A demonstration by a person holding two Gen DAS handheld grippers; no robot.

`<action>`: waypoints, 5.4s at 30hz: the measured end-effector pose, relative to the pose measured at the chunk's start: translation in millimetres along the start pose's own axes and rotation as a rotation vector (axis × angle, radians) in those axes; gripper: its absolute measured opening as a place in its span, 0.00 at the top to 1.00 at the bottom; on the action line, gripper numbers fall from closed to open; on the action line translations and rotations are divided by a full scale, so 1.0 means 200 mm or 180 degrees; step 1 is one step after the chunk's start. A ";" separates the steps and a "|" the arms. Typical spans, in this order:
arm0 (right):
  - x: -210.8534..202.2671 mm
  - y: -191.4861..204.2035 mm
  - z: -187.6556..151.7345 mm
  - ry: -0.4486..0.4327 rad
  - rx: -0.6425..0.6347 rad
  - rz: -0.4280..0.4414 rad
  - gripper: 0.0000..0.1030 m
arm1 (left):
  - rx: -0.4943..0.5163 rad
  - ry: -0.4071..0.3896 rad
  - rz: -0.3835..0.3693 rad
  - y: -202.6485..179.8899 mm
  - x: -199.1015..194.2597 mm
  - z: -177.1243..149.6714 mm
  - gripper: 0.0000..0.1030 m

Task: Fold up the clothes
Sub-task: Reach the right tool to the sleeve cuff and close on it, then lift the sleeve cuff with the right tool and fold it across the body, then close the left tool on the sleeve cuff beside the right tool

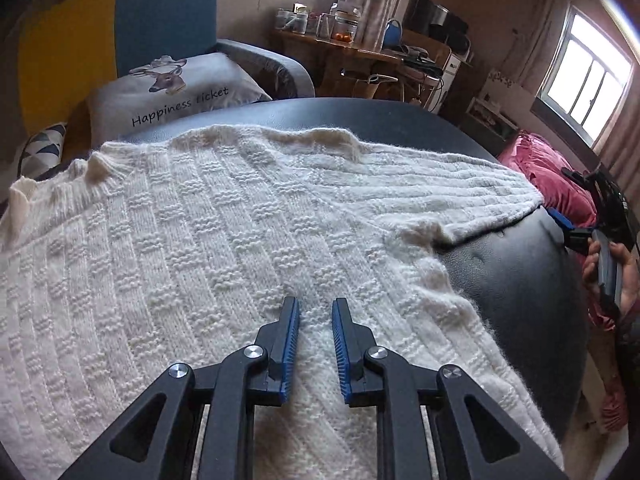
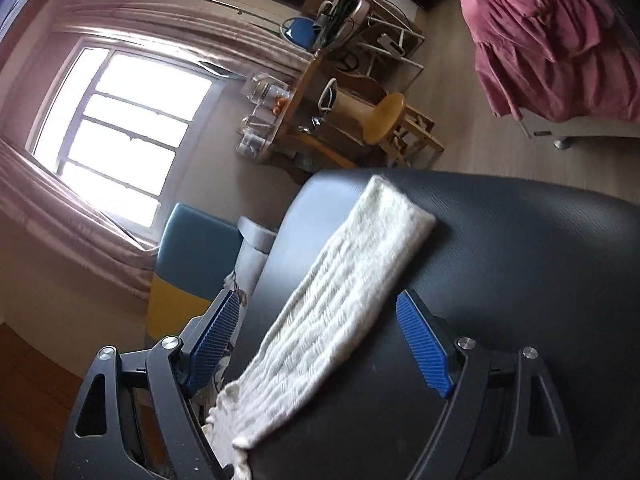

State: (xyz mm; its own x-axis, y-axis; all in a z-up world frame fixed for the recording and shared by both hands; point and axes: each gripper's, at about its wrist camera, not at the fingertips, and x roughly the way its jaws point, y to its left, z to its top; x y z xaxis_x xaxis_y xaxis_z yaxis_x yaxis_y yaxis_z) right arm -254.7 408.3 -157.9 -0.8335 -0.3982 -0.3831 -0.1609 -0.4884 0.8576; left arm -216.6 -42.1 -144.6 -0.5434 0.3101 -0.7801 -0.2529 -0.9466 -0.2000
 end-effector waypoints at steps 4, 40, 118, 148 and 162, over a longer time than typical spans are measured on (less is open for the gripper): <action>0.04 0.03 0.03 0.0105 0.0017 -0.0343 0.18 | -0.0072 -0.0005 -0.0049 0.02 0.00 0.00 0.84; 0.28 0.37 -0.04 0.0340 -0.0894 -0.0745 0.88 | -0.0386 -0.0044 -0.0256 0.06 -0.01 -0.03 0.84; 0.80 1.20 -1.51 0.1860 -0.3087 -0.0290 0.93 | -0.1776 -0.0052 -0.1054 0.49 -0.32 -0.03 0.74; 0.69 1.12 -1.73 0.1931 -0.3962 -0.0160 0.82 | -0.2673 0.0548 -0.1363 0.43 0.12 0.13 0.64; 0.19 0.91 -1.48 0.1903 -0.2597 0.0148 0.41 | -0.1752 0.0155 -0.0734 0.23 -0.06 0.27 0.94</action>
State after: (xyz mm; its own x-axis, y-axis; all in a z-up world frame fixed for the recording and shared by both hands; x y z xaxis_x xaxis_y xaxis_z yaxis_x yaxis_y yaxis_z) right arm -159.5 75.2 -118.7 -0.3925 -0.6446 -0.6561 0.4618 -0.7550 0.4656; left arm -265.1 -84.9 -113.0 -0.4831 0.5209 -0.7038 0.0989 -0.7662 -0.6350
